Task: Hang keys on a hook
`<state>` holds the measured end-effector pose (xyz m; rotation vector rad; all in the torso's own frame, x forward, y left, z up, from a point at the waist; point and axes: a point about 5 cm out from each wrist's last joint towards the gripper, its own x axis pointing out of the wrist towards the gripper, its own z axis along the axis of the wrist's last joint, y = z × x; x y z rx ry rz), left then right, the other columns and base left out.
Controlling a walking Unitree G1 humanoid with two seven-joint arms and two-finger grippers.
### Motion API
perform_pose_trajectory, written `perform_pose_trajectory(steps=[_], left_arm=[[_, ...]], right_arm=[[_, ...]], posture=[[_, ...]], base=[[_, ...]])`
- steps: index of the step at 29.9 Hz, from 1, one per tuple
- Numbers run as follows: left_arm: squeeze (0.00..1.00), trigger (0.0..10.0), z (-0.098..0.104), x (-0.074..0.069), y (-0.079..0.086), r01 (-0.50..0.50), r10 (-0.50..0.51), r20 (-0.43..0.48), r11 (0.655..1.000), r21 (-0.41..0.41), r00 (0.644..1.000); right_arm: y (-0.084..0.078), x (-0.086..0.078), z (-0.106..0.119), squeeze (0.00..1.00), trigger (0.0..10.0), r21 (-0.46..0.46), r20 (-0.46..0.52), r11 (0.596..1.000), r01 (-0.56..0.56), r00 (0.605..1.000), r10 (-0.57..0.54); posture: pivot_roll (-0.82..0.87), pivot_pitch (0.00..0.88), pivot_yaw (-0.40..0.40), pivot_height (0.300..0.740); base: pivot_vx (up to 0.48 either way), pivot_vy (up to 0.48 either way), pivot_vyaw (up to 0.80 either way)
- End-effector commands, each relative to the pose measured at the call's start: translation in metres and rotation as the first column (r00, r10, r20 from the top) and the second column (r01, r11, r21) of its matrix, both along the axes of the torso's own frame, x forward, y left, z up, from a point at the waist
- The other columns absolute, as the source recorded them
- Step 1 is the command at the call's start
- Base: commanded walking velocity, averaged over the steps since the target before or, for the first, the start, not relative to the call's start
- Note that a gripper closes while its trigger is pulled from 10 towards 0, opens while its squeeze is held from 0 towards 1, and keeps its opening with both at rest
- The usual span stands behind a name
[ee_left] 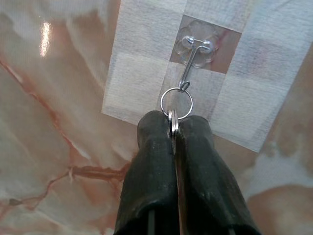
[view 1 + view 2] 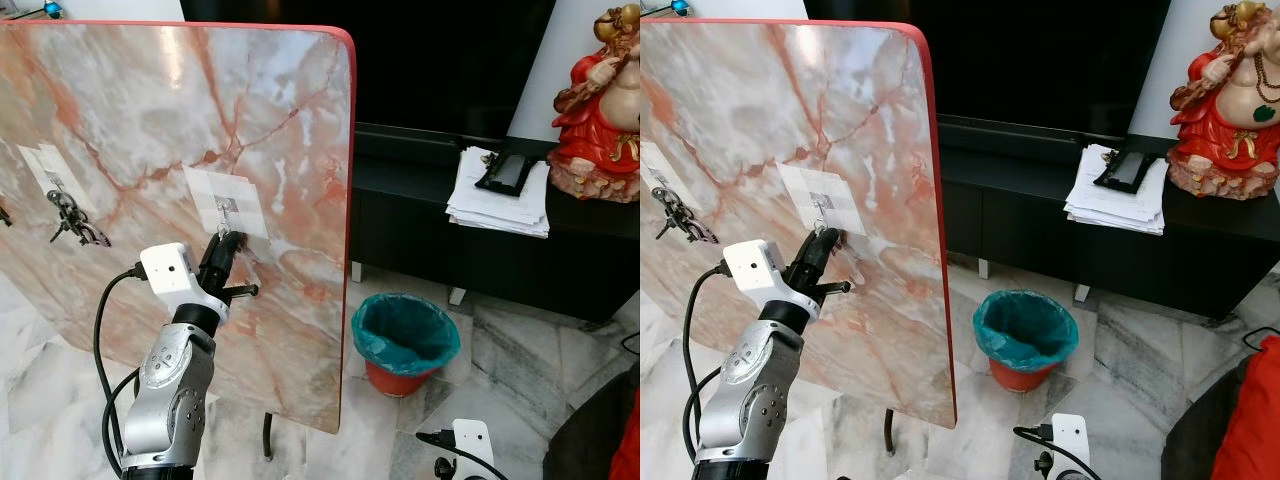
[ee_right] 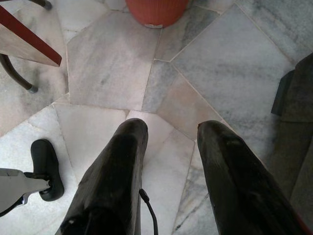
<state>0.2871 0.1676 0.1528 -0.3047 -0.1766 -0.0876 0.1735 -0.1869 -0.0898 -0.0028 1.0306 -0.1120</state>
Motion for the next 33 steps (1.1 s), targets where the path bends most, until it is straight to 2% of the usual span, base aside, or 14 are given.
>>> perform_pose_trajectory(steps=[1,9,10,27,28,30,33], left_arm=[[0.0,10.0,-0.002,0.003,0.004,-0.023,0.023,-0.023,1.0,-0.003,0.999],[0.0,10.0,-0.004,0.004,0.008,-0.042,0.041,-0.039,0.999,-0.018,0.998],[1.0,10.0,-0.005,0.003,0.009,-0.042,0.041,-0.043,0.999,-0.012,0.998],[1.0,10.0,-0.005,0.002,0.006,-0.023,0.023,-0.04,1.0,0.005,0.999],[1.0,10.0,-0.005,0.0,0.006,0.001,0.001,-0.026,0.996,0.089,1.0],[1.0,10.0,-0.004,-0.004,0.006,0.037,-0.035,-0.017,0.984,0.174,0.999],[1.0,10.0,-0.006,-0.008,0.006,0.095,-0.092,-0.024,0.963,0.253,0.995]], right_arm=[[0.002,-0.001,0.0,0.0,10.0,0.003,0.004,1.0,-0.005,1.0,0.005],[0.002,-0.001,-0.001,0.0,10.0,0.003,0.002,1.0,-0.006,1.0,0.006],[0.002,-0.001,-0.001,0.0,10.0,0.003,0.002,1.0,-0.007,1.0,0.007],[0.003,0.001,0.0,0.0,10.0,0.003,0.002,1.0,-0.01,1.0,0.01],[0.003,0.001,0.0,0.0,10.0,0.003,0.002,1.0,-0.01,1.0,0.01],[0.003,0.001,0.0,0.0,10.0,0.002,0.0,1.0,-0.011,1.0,0.011],[0.003,0.001,0.0,0.0,10.0,0.001,-0.001,1.0,-0.014,1.0,0.014]], posture=[[-0.14,0.011,0.011,0.74],[-0.14,0.012,0.011,0.74],[-0.14,0.013,0.01,0.74],[-0.14,0.015,0.012,0.74],[-0.14,0.016,0.013,0.74],[-0.14,0.016,0.013,0.74],[-0.14,0.017,0.012,0.74]], base=[[0.0,0.0,0.0],[0.0,0.0,0.0],[0.0,0.0,0.0],[0.0,0.0,0.0],[0.0,0.0,0.0],[0.0,0.0,0.0],[0.0,0.0,0.0]])
